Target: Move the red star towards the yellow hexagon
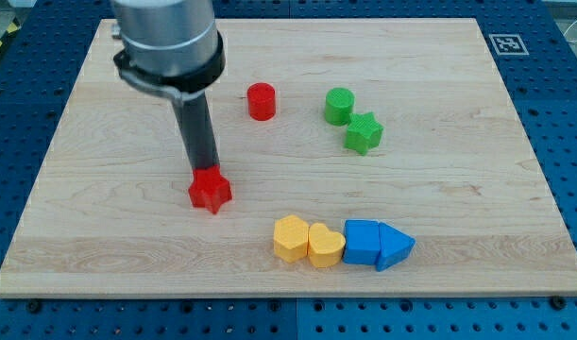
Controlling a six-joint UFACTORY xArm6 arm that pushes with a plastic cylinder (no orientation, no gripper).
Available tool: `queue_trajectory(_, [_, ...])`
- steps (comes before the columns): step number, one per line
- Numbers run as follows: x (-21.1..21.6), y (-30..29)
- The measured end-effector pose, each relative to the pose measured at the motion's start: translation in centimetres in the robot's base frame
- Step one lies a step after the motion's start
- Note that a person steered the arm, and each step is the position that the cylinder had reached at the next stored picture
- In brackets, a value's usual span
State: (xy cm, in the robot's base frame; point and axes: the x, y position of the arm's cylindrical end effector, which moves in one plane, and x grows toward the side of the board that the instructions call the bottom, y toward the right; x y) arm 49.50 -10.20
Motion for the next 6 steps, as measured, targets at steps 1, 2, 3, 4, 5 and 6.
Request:
queue_trajectory(1, [1.2,0.0])
queue_trajectory(2, [0.9,-0.8])
queue_trajectory(3, [0.8,-3.1])
queue_trajectory(4, [1.4,-2.9])
queue_trajectory(5, [2.4,0.0])
queue_trajectory(6, [3.5,2.3])
